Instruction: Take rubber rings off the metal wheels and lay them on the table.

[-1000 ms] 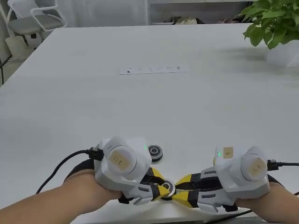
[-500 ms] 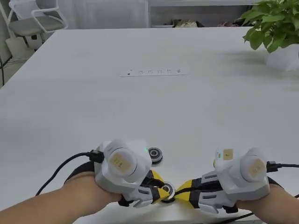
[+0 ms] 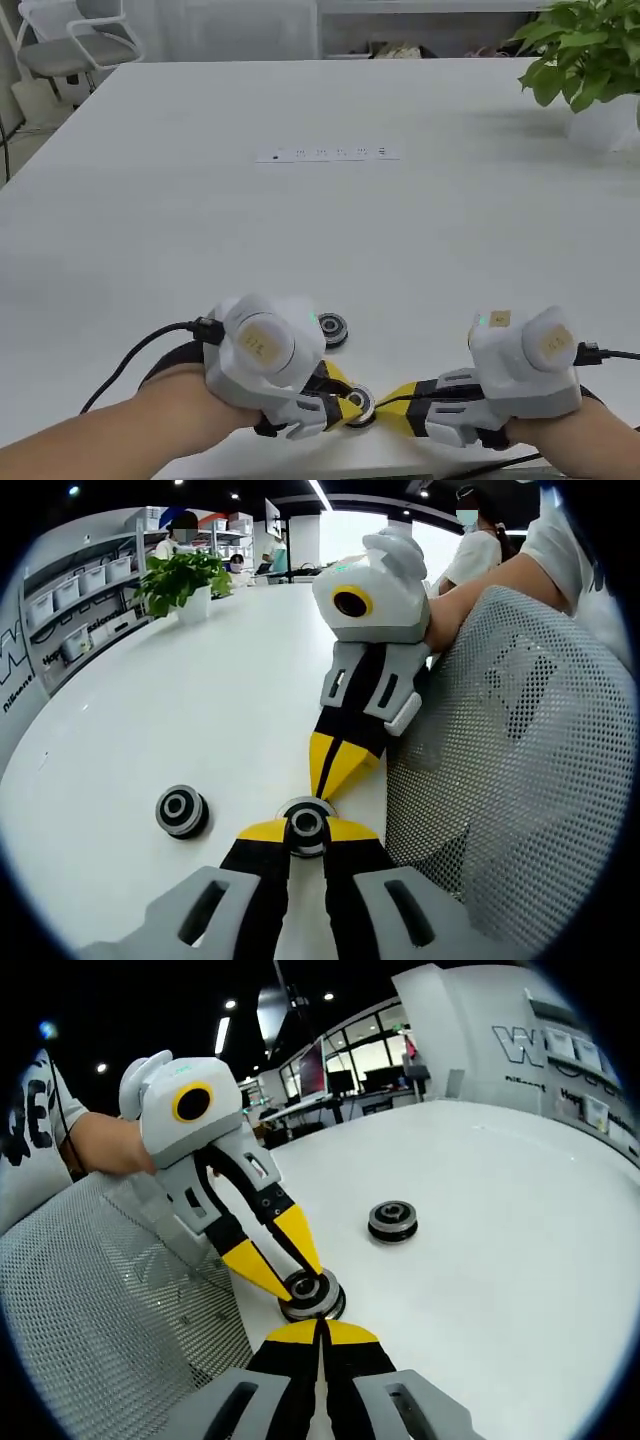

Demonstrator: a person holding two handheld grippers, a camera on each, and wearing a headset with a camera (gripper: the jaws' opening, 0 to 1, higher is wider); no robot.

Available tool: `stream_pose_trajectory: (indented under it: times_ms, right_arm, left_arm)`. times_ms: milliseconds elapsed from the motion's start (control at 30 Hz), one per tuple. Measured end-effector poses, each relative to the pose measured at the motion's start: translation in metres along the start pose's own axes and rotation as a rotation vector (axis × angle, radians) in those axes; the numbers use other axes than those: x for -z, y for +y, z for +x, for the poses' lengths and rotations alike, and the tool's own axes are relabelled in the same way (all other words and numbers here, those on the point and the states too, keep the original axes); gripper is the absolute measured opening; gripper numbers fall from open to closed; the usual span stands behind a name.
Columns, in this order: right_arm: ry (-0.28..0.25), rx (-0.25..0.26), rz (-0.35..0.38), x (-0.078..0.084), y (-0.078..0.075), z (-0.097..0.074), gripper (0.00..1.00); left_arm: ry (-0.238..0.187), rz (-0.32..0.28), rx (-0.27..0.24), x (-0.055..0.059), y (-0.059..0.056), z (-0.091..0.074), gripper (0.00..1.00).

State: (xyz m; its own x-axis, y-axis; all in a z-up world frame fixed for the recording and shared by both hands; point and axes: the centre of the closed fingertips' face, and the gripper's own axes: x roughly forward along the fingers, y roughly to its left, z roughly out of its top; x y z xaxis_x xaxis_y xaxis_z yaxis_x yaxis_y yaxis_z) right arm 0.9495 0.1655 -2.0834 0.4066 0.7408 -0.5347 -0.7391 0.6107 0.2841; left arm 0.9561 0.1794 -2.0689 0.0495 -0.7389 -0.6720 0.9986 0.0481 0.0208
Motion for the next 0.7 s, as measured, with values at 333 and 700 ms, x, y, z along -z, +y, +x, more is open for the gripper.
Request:
stream_pose_trajectory:
  times_ms: [333, 700]
  right_arm:
    - [-0.072, 0.008, 0.131, -0.01, -0.003, -0.002, 0.0]
    - [-0.076, 0.001, 0.147, -0.015, 0.001, -0.002, 0.0]
  left_arm:
    - [0.005, 0.004, -0.005, 0.0, 0.0, 0.0, 0.08]
    - [0.013, 0.006, -0.018, 0.0, 0.001, 0.001, 0.08]
